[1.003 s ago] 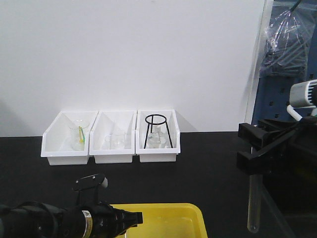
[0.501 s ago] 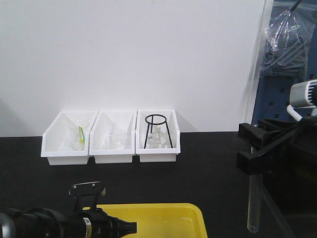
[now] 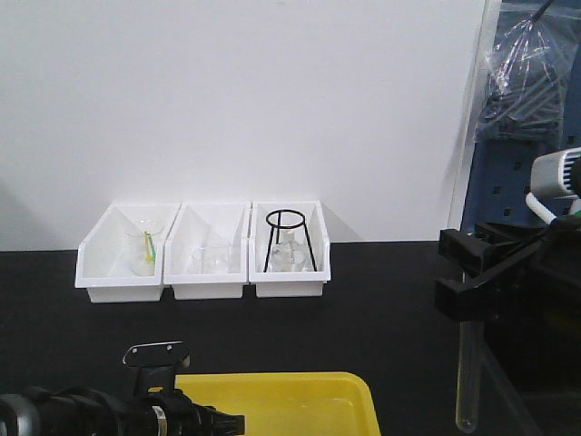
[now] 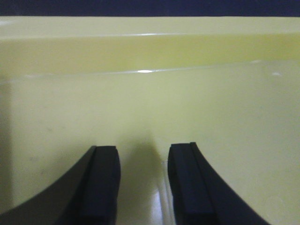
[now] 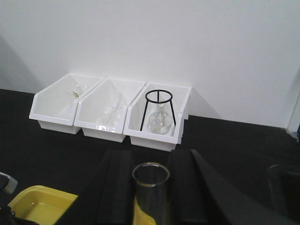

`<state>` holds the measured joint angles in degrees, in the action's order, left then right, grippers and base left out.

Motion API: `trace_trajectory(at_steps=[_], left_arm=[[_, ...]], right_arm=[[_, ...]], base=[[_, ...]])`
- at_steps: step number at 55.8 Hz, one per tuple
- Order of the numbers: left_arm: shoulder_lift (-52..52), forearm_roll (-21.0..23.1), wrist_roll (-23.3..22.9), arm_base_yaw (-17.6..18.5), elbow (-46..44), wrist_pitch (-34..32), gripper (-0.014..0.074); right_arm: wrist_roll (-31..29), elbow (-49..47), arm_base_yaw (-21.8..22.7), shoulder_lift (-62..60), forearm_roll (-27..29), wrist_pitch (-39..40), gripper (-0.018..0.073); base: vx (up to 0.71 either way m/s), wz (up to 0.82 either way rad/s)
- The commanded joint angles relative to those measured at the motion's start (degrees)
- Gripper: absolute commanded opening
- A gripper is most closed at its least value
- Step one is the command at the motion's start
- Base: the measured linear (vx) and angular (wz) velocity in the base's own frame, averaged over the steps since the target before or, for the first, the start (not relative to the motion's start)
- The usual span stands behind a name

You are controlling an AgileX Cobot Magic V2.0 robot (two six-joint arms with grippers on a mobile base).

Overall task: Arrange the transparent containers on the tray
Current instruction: 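Lower the right-held tube into the yellow tray and open the right gripper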

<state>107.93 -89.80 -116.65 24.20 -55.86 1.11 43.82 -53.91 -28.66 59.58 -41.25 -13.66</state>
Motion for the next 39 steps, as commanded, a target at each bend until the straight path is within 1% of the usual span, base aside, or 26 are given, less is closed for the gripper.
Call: trace_trajectory(at_steps=[1,10,18,24,32,39], left_arm=[[-5.2,-0.06,-0.07,0.3,-1.56,0.87,0.0388],[-11.44,-0.11,0.28,0.3,-1.56,0.87,0.0388],[-18.63,-0.11,3.23,0.3,-1.56,0.81,0.0388],[-24.24,-0.11,5.19,0.3,-1.56,0.81,0.0388],[-29.57,-0.11,7.56,0.3,-1.56,0.86,0.0388],[-32.29,-0.11,7.69,0.3,-1.56,0.86,0.0388]], right_arm=[[-0.07,-1.83,0.06,1.06,3.05,0.67,-0.0013],[-0.57,-1.83,0.06,7.79,12.7,-0.99,-0.0013],[-1.76,-2.04,0.06,15.49,18.75,1.4,-0.0013],[-2.53,-2.46,0.06,21.58,24.4,4.27,-0.0011],[-2.73,-4.09,0.06,27.35,28.77,5.8,-0.0011],[-2.93,-5.29,0.06,31.01,29.22,7.24,-0.0011]], base=[[0.0,0.0],[0.0,0.0],[0.0,0.0],[0.0,0.0],[0.0,0.0],[0.0,0.0]])
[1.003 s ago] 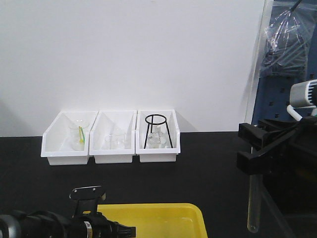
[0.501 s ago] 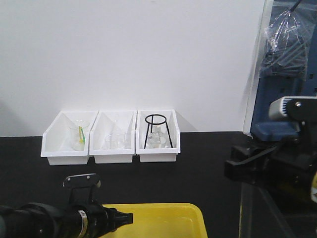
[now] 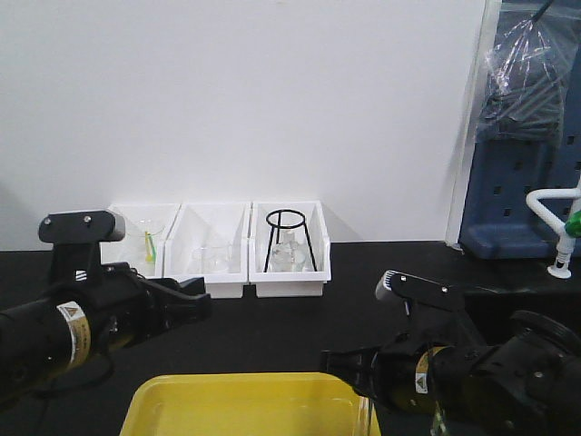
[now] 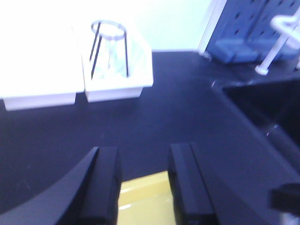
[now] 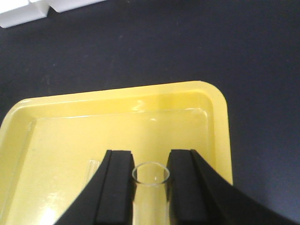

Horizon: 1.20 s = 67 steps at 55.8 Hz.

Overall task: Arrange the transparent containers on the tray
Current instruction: 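Lower the right-held tube into the yellow tray and open the right gripper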

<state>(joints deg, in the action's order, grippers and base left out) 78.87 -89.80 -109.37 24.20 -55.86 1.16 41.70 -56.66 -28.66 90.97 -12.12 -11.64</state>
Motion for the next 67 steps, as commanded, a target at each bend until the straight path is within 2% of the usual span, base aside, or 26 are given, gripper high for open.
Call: trace_trajectory(at_steps=[1,31,38,58,67], left_arm=[[-3.41,-0.11,0.41,0.3,-1.56,0.82,0.0388],[-4.49,-0.06,-0.44,0.3,-1.56,-2.63,0.0388],[-4.49,-0.06,-0.44,0.3,-1.56,-2.63,0.0388],[-4.43,-0.06,-0.44,0.3,-1.56,-2.57,0.0388],[-4.43,-0.06,-0.25,0.3,-1.56,-2.13,0.0383]], right_arm=[[-0.81,-2.68,0.06,-0.03,0.09,5.55,-0.0011],[0.33,-2.69,0.06,12.94,-0.08,20.99,0.0018],[0.33,-2.69,0.06,15.46,-0.13,25.76,0.0094],[2.09,-2.69,0.01,20.2,-0.34,30.97,0.0482],[2.09,-2.69,0.01,17.54,-0.56,32.11,0.0516]], base=[[0.0,0.0],[0.0,0.0],[0.0,0.0],[0.0,0.0],[0.0,0.0]])
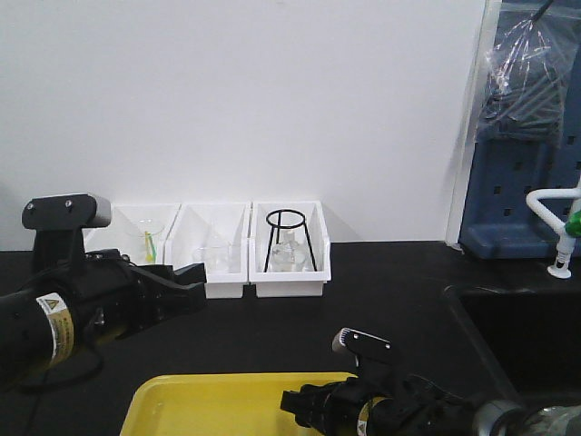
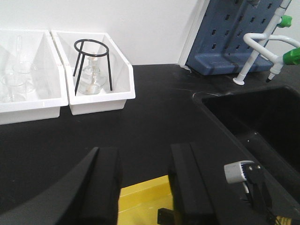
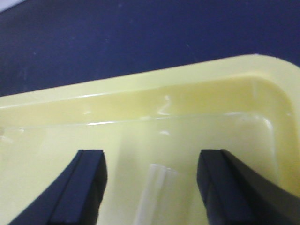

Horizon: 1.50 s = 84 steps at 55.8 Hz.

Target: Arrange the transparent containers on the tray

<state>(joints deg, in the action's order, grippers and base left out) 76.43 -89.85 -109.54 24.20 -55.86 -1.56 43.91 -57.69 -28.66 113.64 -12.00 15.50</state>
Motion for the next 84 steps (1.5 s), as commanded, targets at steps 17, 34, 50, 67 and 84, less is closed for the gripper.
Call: trace_trajectory(at_steps=[17,34,50,67,84], left_arm=[[-2.1,-0.06,6.76,0.3,-1.46,-1.23,0.0065],[-12.17,-0.06,7.38,0.3,10.66,-2.8,-0.0008],[-28.63,0.0,4.77,0.3,25.11,-7.52,-0.0005],[-37.41,-0.05,4.76,0.3,28.98,-6.58,-0.0003],[-37.16,-0.05,4.76,0.3,29.17,-6.63,-0.0003]], right_arm=[[-0.18,-1.67,0.01,-24.46,-18.67,-0.5,0.0246],[-1.34,2.42,0.01,-52.34,-28.95,-25.58,-0.0011],[-0.83,16.04,0.01,-73.13,-26.6,-24.93,-0.0011],[-0.83,19.27,0.01,-78.68,-26.6,-24.92,-0.0011],[-0.83,19.27,0.01,-78.68,-26.6,-25.23,-0.0011]], base=[[0.0,0.0],[0.0,0.0],[0.0,0.0],[0.0,0.0],[0.0,0.0]])
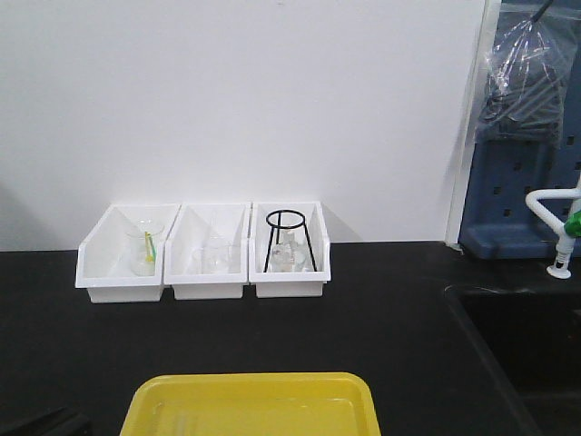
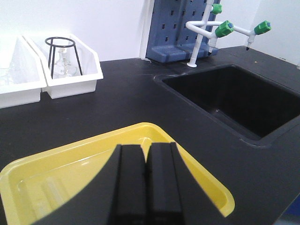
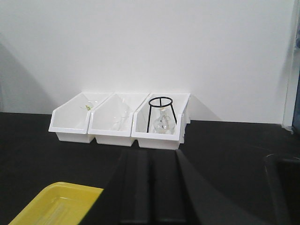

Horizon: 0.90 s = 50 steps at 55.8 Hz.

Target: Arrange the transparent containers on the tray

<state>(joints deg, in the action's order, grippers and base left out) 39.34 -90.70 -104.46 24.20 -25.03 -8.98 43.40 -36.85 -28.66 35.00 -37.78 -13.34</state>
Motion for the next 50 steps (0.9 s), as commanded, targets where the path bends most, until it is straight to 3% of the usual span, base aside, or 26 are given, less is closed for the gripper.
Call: trace_trajectory(at_steps=[1,23,25,28,32,34,38,43,47,50], left_arm=[[-0.07,0.8,-0.32,0.3,-1.67,0.79,-0.0003],[-0.1,0.88,-0.27,0.3,-1.04,1.09,-0.0003],[-0.1,1.87,-0.27,0.3,-0.77,1.09,-0.0003],[-0.1,7.17,0.56,0.3,-0.31,2.23,-0.0003],[-0.1,18.46,9.86,0.3,-0.36,7.8,-0.0003],[-0.1,26.08,16.82,0.3,-0.41,10.56,-0.0003],[-0.1,44.5,35.35,0.3,-0.41,16.24,-0.0003],[-0.27,62.0,55.73,0.3,-0.69,22.43,-0.0003],[-0.3,69.06,66.3,0.3,-0.69,23.94,-0.0003],[-0.3,71.86,71.26,0.3,-0.58,23.03,-0.0003]], right_arm=[[-0.32,-1.57,0.01,-0.03,-0.82,3.61,-0.0011],[-0.32,-1.57,0.01,-0.03,-0.82,3.61,-0.0011],[-0.32,-1.57,0.01,-0.03,-0.82,3.61,-0.0011],[-0.32,-1.57,0.01,-0.03,-0.82,3.61,-0.0011],[-0.32,-1.57,0.01,-0.03,-0.82,3.61,-0.0011],[-0.32,-1.57,0.01,-0.03,-0.82,3.61,-0.0011],[-0.32,-1.57,0.01,-0.03,-0.82,3.61,-0.0011],[-0.32,-1.57,0.01,-0.03,-0.82,3.67,-0.0011],[-0.32,-1.57,0.01,-0.03,-0.82,3.67,-0.0011],[-0.32,-1.57,0.01,-0.03,-0.82,3.67,-0.0011]], base=[[0.0,0.0],[0.0,0.0],[0.0,0.0],[0.0,0.0],[0.0,0.0],[0.0,0.0],[0.0,0.0],[0.0,0.0],[0.0,0.0],[0.0,0.0]])
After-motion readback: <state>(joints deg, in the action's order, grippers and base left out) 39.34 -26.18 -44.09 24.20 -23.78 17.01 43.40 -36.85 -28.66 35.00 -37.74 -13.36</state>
